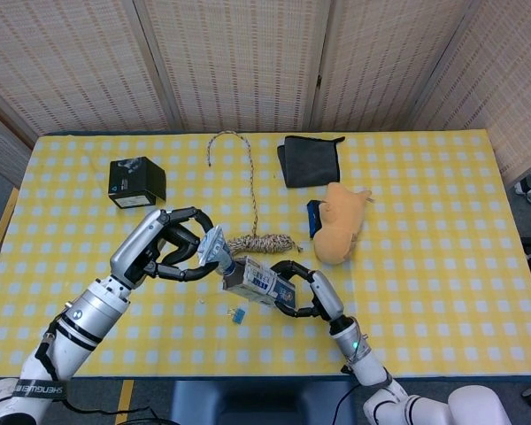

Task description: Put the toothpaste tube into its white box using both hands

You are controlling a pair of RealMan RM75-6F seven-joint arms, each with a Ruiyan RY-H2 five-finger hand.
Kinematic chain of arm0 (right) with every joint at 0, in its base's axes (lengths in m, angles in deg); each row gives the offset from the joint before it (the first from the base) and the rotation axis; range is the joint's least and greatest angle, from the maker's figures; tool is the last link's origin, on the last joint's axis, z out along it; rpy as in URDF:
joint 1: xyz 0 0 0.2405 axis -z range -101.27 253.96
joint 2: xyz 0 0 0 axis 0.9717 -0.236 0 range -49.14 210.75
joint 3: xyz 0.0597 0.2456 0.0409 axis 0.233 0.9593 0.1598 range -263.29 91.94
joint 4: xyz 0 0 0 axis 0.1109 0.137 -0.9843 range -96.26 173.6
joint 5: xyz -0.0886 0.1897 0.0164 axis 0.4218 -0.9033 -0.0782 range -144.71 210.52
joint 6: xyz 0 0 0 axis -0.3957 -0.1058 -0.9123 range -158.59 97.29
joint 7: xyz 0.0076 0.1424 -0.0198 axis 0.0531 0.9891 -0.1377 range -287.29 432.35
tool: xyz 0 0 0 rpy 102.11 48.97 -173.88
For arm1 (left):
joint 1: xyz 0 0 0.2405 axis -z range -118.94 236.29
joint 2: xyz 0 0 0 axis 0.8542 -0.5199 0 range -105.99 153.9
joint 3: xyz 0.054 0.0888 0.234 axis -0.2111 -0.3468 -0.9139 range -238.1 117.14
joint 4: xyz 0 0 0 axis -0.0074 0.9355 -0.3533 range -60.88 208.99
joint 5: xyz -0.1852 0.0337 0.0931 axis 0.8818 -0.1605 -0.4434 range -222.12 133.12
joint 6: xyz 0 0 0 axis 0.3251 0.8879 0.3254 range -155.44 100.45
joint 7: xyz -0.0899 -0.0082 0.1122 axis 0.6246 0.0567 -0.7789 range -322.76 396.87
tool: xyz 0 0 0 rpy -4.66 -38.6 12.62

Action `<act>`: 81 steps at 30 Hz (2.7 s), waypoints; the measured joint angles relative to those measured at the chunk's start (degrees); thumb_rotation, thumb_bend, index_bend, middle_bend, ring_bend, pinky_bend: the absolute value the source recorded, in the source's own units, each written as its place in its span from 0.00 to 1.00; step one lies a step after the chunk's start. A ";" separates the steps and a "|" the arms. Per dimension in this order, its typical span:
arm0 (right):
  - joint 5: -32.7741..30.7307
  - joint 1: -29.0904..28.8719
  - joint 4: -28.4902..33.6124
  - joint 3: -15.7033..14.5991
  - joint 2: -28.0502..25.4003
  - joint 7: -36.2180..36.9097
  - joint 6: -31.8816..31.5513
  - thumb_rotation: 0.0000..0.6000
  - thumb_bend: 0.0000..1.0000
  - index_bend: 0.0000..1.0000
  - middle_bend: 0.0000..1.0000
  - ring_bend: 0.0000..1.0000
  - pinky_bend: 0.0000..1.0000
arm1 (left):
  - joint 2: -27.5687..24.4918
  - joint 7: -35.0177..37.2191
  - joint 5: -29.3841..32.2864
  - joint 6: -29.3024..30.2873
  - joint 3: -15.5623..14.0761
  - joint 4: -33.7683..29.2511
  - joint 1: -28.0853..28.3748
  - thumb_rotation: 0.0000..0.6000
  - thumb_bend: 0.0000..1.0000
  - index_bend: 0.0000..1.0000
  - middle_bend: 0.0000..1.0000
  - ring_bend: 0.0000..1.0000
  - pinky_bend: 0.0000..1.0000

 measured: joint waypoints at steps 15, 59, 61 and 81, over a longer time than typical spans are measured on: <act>-0.42 -0.98 0.43 0.97 1.24 1.68 -1.33 1.00 0.32 0.41 0.33 0.39 0.40 | 2.38 -2.20 -0.33 0.92 0.23 0.01 -0.79 1.00 0.34 0.80 1.00 1.00 1.00; -0.10 -1.63 -3.43 2.93 4.36 11.51 -9.73 1.00 0.32 0.41 0.33 0.39 0.40 | 5.92 -3.73 3.31 4.33 3.27 0.00 -2.78 1.00 0.36 0.80 1.00 1.00 1.00; -0.25 -1.51 -2.86 3.13 3.97 11.46 -9.87 1.00 0.32 0.41 0.33 0.39 0.40 | 6.02 -3.77 3.30 4.05 3.22 0.00 -2.82 1.00 0.36 0.80 1.00 1.00 1.00; -0.54 -1.75 2.17 2.59 2.08 7.40 -7.87 1.00 0.32 0.41 0.33 0.39 0.40 | 12.03 -10.36 1.02 4.77 -0.04 0.00 -1.20 1.00 0.21 0.00 1.00 1.00 1.00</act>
